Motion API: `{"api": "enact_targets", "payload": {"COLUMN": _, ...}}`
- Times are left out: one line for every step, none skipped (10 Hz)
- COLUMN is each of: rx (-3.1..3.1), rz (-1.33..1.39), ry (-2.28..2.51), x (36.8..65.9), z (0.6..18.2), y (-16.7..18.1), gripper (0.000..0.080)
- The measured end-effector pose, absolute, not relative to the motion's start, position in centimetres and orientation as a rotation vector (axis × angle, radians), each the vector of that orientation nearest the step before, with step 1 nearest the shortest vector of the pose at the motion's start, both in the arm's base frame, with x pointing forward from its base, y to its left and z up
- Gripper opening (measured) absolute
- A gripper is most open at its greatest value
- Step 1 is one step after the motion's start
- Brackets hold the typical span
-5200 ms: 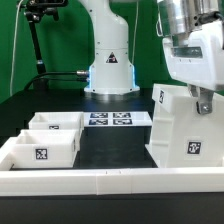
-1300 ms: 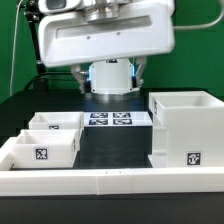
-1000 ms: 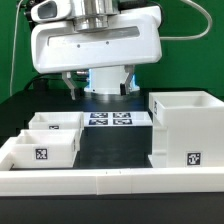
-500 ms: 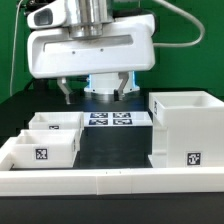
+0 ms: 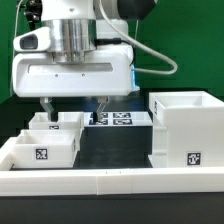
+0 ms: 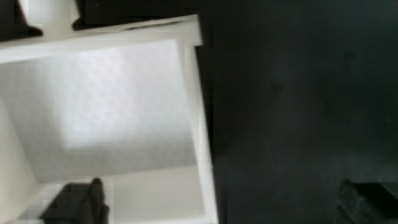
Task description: Assemble drawer
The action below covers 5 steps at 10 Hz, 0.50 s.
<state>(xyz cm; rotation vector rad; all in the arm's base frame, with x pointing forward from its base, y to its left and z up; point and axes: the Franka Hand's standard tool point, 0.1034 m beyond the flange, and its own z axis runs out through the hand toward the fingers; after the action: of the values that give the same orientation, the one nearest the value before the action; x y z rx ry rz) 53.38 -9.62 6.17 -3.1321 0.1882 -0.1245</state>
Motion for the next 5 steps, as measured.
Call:
{"api": "enact_targets", "payload": {"rx": -3.131, "rz": -0.120, "ry": 0.193, "x": 53.37, "z": 6.10, "y": -9.56, "gripper": 0.0649}}
{"api": "enact_targets", "payload": {"rx": -3.131, "rz": -0.120, "ry": 0.192, "x": 53.39, "z": 6.09, "y": -9.55, "gripper": 0.0649}}
{"api": "enact_targets", "payload": {"rx": -3.131, "rz": -0.120, "ry": 0.192, "x": 53.38, "z": 6.07, "y": -9.54, "gripper": 0.0649}}
{"api": "enact_targets", "payload": {"rx": -3.131, "rz": -0.119, "ry": 0.192, "x": 53.37, "z": 6.05, "y": -9.53, "gripper": 0.0649}}
{"api": "enact_targets", "payload": {"rx": -3.131, "rz": -0.118, "ry": 0.192, "x": 53.35, "z": 6.02, "y": -9.54, "gripper": 0.0649}}
